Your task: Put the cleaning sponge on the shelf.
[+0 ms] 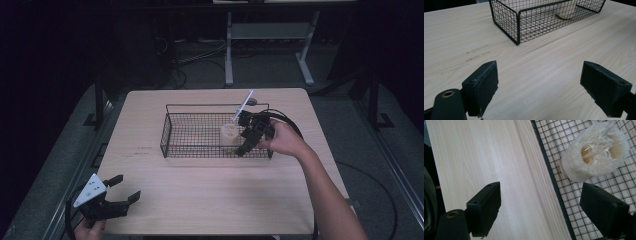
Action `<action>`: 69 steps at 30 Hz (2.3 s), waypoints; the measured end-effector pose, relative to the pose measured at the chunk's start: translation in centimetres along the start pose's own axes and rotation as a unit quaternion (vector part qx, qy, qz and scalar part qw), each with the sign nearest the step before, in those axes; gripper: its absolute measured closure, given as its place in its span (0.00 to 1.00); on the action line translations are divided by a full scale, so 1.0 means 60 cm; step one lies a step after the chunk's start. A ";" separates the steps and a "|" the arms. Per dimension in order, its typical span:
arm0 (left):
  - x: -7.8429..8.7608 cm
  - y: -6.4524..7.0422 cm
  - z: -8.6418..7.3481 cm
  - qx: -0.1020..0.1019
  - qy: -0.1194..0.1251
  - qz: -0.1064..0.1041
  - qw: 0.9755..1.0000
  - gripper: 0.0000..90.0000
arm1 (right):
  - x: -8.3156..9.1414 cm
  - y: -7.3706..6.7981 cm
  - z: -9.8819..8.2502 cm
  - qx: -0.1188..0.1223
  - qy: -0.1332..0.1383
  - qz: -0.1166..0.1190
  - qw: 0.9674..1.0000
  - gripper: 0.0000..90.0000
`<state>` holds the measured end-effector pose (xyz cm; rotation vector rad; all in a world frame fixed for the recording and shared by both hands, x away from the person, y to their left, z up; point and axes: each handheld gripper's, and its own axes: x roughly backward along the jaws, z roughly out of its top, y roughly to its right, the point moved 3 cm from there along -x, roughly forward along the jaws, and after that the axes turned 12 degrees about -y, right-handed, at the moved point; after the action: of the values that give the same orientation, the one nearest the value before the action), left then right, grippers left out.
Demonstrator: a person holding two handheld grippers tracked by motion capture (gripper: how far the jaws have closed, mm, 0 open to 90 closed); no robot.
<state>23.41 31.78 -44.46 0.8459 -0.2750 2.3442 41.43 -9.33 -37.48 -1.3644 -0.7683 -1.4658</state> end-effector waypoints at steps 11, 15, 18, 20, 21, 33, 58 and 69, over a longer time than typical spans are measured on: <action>-0.001 0.002 0.000 -0.001 -0.002 -0.001 1.000 0.15 | -0.017 -0.013 -0.015 0.002 0.001 0.007 1.000 0.18; -0.001 0.002 0.000 -0.001 -0.001 0.000 1.000 0.16 | -0.023 -0.017 -0.021 0.002 -0.003 0.005 1.000 0.18; -0.001 0.002 0.000 0.000 -0.002 0.000 1.000 0.15 | -0.026 -0.019 -0.027 0.001 0.001 0.001 1.000 0.18; -0.002 0.002 0.000 -0.002 -0.002 -0.001 1.000 0.16 | -0.028 -0.021 -0.031 0.001 0.004 0.005 1.000 0.18; -0.002 0.002 0.000 -0.002 -0.002 -0.001 1.000 0.16 | -0.029 -0.022 -0.033 0.002 -0.003 0.000 1.000 0.18; -0.002 0.003 0.001 -0.002 -0.002 -0.002 1.000 0.15 | -0.035 -0.043 -0.050 0.010 -0.001 -0.003 1.000 0.18; -0.006 0.005 0.002 -0.006 -0.006 -0.003 1.000 0.16 | -0.065 -0.067 -0.102 0.005 0.009 0.009 1.000 0.18; -0.007 0.005 0.002 -0.006 -0.006 -0.003 1.000 0.15 | -0.072 -0.081 -0.122 0.006 0.016 0.010 1.000 0.18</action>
<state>23.52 31.28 -44.62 0.8540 -0.2901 2.3304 33.90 -13.38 -42.21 -1.3324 -0.7398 -1.4613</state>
